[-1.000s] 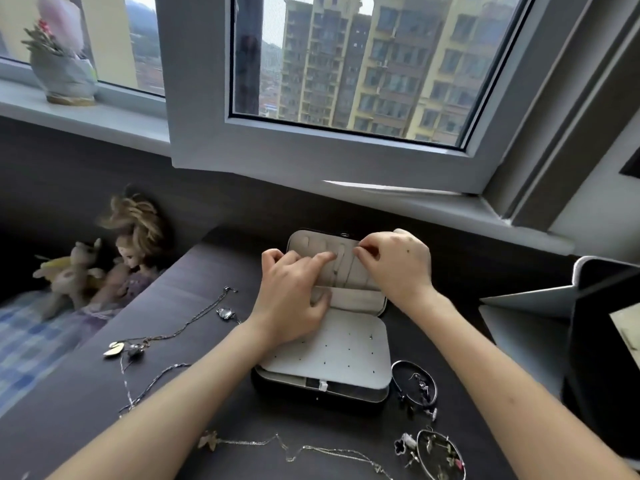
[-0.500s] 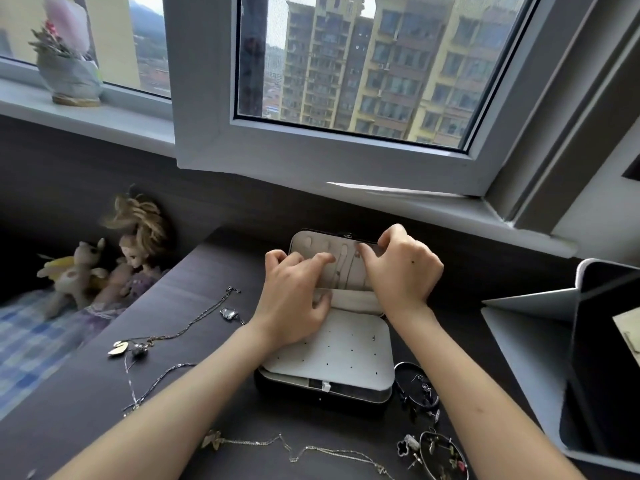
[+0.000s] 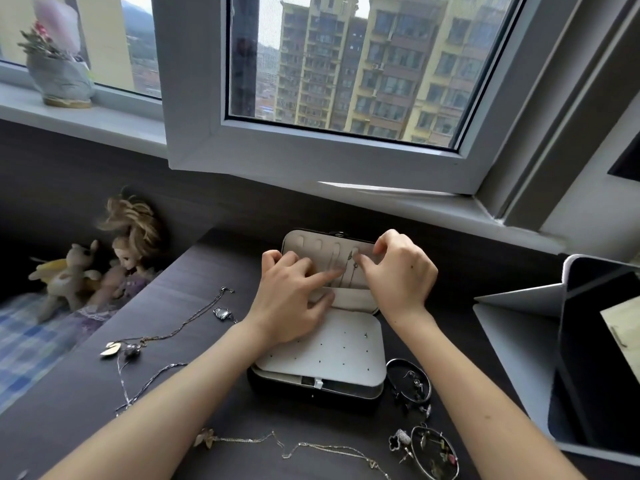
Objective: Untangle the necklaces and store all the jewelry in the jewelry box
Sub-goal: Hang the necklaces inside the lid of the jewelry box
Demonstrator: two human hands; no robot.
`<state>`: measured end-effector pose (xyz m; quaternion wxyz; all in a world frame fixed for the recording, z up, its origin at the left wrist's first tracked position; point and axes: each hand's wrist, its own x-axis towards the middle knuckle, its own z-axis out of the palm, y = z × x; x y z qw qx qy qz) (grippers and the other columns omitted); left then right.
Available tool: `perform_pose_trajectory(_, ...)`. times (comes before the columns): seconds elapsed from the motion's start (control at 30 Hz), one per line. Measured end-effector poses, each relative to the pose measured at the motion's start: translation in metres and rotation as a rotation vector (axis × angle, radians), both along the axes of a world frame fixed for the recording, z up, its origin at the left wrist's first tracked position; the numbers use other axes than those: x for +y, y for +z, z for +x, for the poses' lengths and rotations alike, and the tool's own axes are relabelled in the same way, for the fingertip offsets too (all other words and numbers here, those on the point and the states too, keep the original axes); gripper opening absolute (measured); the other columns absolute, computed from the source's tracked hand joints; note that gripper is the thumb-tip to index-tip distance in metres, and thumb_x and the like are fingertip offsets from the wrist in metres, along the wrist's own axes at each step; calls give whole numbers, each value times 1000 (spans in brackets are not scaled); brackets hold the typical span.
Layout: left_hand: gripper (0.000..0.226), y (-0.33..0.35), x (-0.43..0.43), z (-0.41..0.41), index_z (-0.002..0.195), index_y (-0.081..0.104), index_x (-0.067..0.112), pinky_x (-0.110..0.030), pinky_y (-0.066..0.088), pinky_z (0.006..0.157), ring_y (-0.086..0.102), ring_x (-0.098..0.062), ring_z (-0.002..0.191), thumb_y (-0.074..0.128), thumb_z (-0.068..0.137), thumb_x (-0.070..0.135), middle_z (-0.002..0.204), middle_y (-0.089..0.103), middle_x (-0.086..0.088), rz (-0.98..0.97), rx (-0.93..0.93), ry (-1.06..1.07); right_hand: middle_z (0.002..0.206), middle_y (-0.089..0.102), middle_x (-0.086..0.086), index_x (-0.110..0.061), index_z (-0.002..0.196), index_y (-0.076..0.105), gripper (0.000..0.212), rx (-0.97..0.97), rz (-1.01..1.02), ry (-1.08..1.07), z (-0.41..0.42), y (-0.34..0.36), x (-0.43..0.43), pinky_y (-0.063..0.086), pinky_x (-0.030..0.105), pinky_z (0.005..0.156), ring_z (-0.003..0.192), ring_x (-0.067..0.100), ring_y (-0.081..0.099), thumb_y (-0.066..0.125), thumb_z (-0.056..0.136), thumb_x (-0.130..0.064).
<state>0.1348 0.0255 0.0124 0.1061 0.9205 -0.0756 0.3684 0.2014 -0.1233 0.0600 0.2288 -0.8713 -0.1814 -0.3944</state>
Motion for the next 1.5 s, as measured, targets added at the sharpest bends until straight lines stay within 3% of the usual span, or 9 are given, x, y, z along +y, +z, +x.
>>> perform_pose_trajectory(0.23, 40, -3, 1, 4, 108, 71, 37, -35, 24, 76, 46, -19, 71, 40, 87, 55, 66, 47, 4, 29, 2, -11, 77, 63, 5, -13, 75, 58, 32, 84, -40, -15, 1, -8, -1, 32, 27, 60, 71, 24, 60, 82, 68, -35)
perform_pose_trajectory(0.4, 42, -4, 2, 5, 108, 70, 39, -34, 21, 77, 45, -19, 73, 38, 87, 56, 68, 42, 6, 20, 7, 4, 74, 60, -1, -15, 76, 60, 31, 108, 8, 37, -13, 4, -8, 28, 24, 58, 67, 15, 54, 79, 71, -39)
perform_pose_trajectory(0.53, 57, 5, 2, 3, 120, 61, 45, -35, 20, 80, 46, -17, 85, 21, 84, 64, 78, 48, 7, 14, 155, 38, 63, 49, -15, -28, 74, 60, 18, 413, -113, 273, -55, 18, -28, 29, 19, 56, 62, 1, 45, 69, 79, -43)
perform_pose_trajectory(0.63, 73, 10, 1, 4, 124, 55, 48, -36, 18, 85, 46, -16, 98, 5, 74, 69, 89, 58, 8, 29, 305, 85, 60, 54, -14, -32, 68, 65, 14, 669, -240, 447, -96, 20, -45, 32, 18, 58, 62, 2, 48, 71, 77, -42)
perform_pose_trajectory(0.73, 70, 11, 0, 5, 119, 59, 47, -35, 16, 87, 47, -17, 107, 9, 75, 68, 99, 63, 6, 8, 393, 98, 68, 62, -18, -30, 76, 70, 11, 761, -378, 506, -132, 13, -55, 39, 16, 66, 72, -1, 53, 70, 78, -41)
perform_pose_trajectory(0.9, 59, 18, -1, -3, 117, 61, 44, -37, 18, 93, 45, -18, 111, 19, 79, 62, 110, 65, 7, -33, 482, 100, 97, 67, -15, -29, 95, 71, 16, 719, -565, 372, -154, -1, -69, 41, 20, 73, 90, 2, 57, 60, 88, -38)
perform_pose_trajectory(1.07, 49, 31, 2, -5, 122, 60, 36, -38, 18, 98, 43, -22, 120, 27, 94, 60, 109, 67, 5, -93, 599, 102, 105, 63, -11, -26, 101, 68, 21, 775, -492, 239, -159, -13, -77, 44, 27, 84, 103, 12, 56, 57, 89, -40)
perform_pose_trajectory(1.2, 48, 45, 0, -15, 116, 64, 33, -36, 19, 92, 46, -20, 118, 31, 92, 60, 113, 65, 6, -150, 503, 71, 107, 64, -6, -23, 102, 67, 23, 788, -450, 213, -161, -21, -70, 46, 29, 83, 103, 15, 57, 58, 90, -40)
perform_pose_trajectory(1.5, 31, 78, -30, -99, 84, 73, 30, -34, 24, 88, 53, -12, 92, 48, 80, 48, 91, 66, 12, -169, 177, -140, 118, 61, 2, -14, 108, 59, 23, 734, -583, 222, -164, -35, -63, 44, 33, 89, 112, 25, 55, 46, 96, -29)
